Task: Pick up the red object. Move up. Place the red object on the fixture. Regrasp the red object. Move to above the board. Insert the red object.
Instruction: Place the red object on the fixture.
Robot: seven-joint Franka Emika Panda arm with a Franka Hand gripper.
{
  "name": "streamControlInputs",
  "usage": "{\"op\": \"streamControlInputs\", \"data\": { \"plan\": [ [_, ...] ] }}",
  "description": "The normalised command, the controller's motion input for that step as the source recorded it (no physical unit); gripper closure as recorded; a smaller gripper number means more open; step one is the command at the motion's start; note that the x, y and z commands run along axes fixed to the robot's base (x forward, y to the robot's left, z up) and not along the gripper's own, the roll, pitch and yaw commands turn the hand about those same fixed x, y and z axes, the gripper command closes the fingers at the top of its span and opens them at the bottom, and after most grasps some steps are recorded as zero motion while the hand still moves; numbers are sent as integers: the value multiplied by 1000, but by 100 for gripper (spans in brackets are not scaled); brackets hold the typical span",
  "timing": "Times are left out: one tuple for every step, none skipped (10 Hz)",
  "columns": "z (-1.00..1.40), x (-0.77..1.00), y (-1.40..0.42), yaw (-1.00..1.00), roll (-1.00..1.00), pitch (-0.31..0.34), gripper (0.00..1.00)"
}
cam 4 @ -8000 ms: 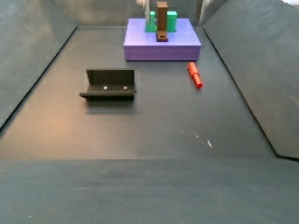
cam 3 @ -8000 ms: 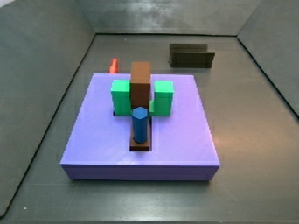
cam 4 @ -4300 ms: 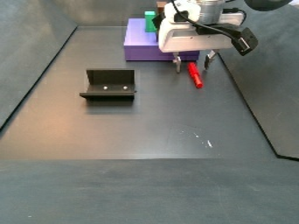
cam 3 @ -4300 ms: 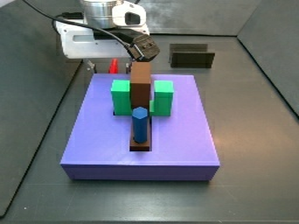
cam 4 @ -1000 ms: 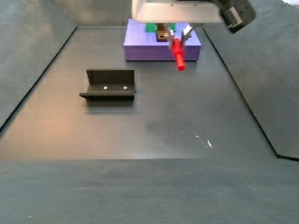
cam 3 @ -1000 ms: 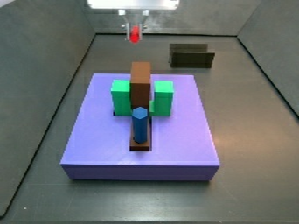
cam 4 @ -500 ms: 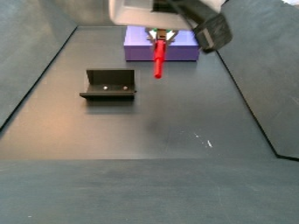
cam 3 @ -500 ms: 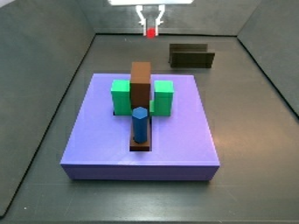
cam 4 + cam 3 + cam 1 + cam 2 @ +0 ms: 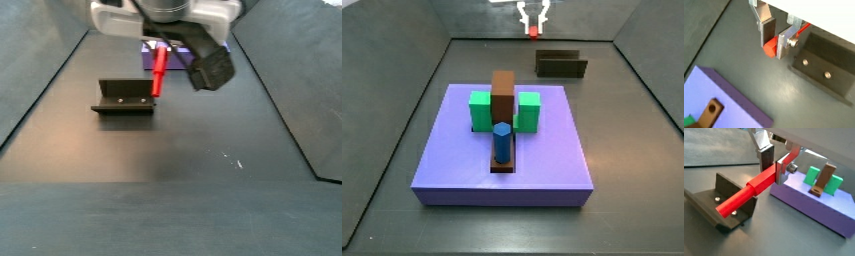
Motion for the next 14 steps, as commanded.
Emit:
{"op": "streamControlInputs", "data": {
  "plan": [
    [-214, 674, -57, -3, -449, -183, 100],
    [-189, 743, -43, -26, -471, -177, 100],
    [-137, 783, -40, -26, -500, -151, 100],
    [-103, 717, -23, -60, -531, -157, 100],
    [-77, 697, -9, -74, -569, -157, 100],
    [-80, 666, -11, -74, -566, -169, 100],
    [-83, 491, 0, -20, -420, -120, 100],
    [-157, 177, 0, 34, -220, -43, 100],
    [-237, 51, 0, 89, -60, -91, 100],
    [-291, 9, 0, 86, 0, -77, 100],
    [-283, 20, 0, 57, 94, -9, 100],
    [-269, 0, -3, 60, 120, 0, 100],
    [-220, 14, -46, 109, 137, 0, 100],
    [-163, 140, -89, 226, 163, 0, 100]
  ]
}}
